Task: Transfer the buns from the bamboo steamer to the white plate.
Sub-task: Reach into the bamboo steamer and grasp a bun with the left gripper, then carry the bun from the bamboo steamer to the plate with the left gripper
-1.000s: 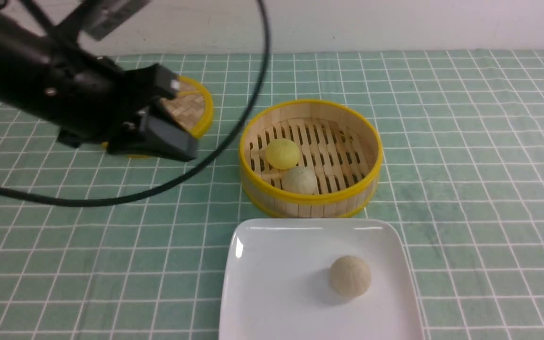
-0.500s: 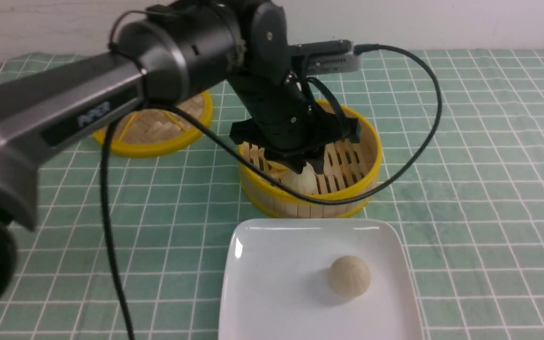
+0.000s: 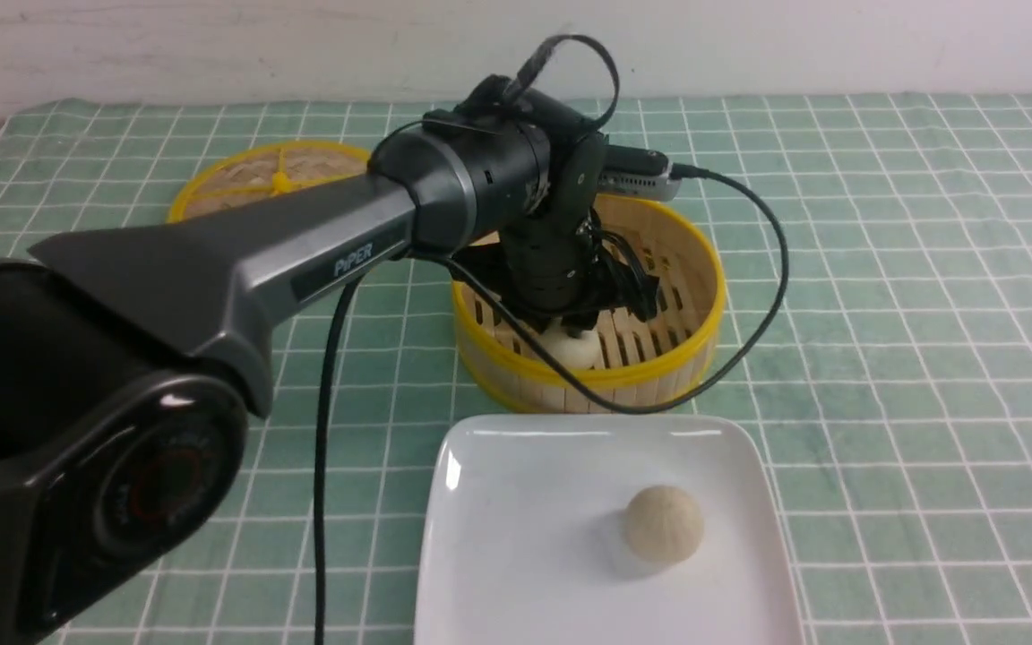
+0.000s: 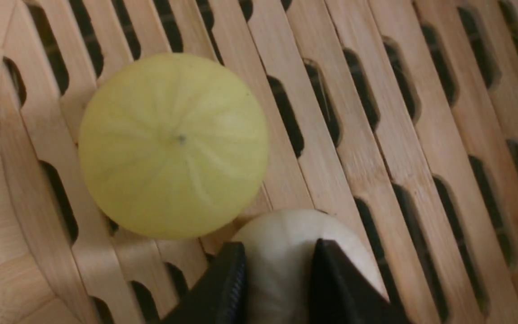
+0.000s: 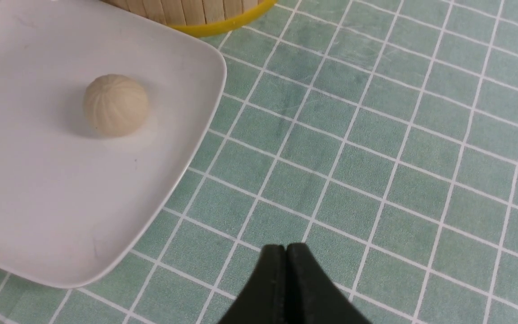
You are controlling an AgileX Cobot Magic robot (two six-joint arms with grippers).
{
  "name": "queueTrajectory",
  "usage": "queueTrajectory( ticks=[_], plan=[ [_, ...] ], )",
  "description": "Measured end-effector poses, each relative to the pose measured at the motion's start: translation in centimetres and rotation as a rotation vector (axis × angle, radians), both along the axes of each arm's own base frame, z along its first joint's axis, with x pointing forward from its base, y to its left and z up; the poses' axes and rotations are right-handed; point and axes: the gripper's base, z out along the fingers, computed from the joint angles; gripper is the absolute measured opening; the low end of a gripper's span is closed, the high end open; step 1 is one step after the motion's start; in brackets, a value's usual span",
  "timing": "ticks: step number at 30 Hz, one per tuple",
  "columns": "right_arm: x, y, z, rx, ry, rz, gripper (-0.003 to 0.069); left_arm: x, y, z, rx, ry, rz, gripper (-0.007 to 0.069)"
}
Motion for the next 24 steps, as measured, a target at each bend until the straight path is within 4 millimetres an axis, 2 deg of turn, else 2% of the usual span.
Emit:
queueTrajectory(
  ticks=[2, 4, 6, 8, 9, 10, 12, 14, 15, 17, 19, 24],
  plan=[
    [0.0, 0.0, 0.0, 0.0, 0.0, 0.0, 0.0004, -0.1, 0.1, 0.2, 0.017, 0.005, -0.013, 0.0059],
    [0.0, 0.0, 0.0, 0.0, 0.0, 0.0, 0.0005, -0.4, 0.4, 1.3, 0.041, 0.006, -0.039, 0.0031],
    [0.0, 0.0, 0.0, 0.0, 0.0, 0.0, 0.0006, -1.1, 0.9, 4.3, 0.046, -0.006, -0.061, 0.0026],
    [0.0, 0.0, 0.0, 0.0, -0.001, 0.0, 0.0009, -2.2, 1.7, 8.7, 0.013, -0.052, -0.081, 0.0025],
    [0.0, 0.0, 0.0, 0.0, -0.002, 0.0, 0.0009, -2.3, 1.8, 9.1, 0.011, -0.055, -0.083, 0.0025],
    [0.0, 0.0, 0.1, 0.002, -0.007, -0.001, 0.0011, -3.7, 2.7, 13.0, -0.023, -0.113, -0.103, 0.0025],
    [0.1, 0.0, 0.1, 0.005, -0.017, -0.002, 0.0013, -5.7, 4.2, 17.0, -0.044, -0.154, -0.119, 0.0025],
    [0.1, 0.0, 0.2, 0.008, -0.024, -0.003, 0.0012, -6.7, 4.9, 18.4, -0.05, -0.154, -0.124, 0.0025],
    [0.2, 0.0, 0.2, 0.01, -0.031, -0.004, 0.0013, -8.0, 5.7, 19.9, -0.066, -0.147, -0.129, 0.0025],
    [0.2, 0.0, 0.2, 0.011, -0.034, -0.004, 0.0014, -9.2, 6.2, 19.8, -0.073, -0.107, -0.151, 0.0025],
    [0.2, 0.0, 0.2, 0.01, -0.033, -0.004, 0.0017, -9.8, 6.1, 18.0, -0.068, -0.025, -0.185, 0.0025],
    [0.2, 0.0, 0.2, 0.01, -0.033, -0.004, 0.0024, -10.7, 5.1, 8.4, -0.068, 0.263, -0.196, 0.0031]
  ],
)
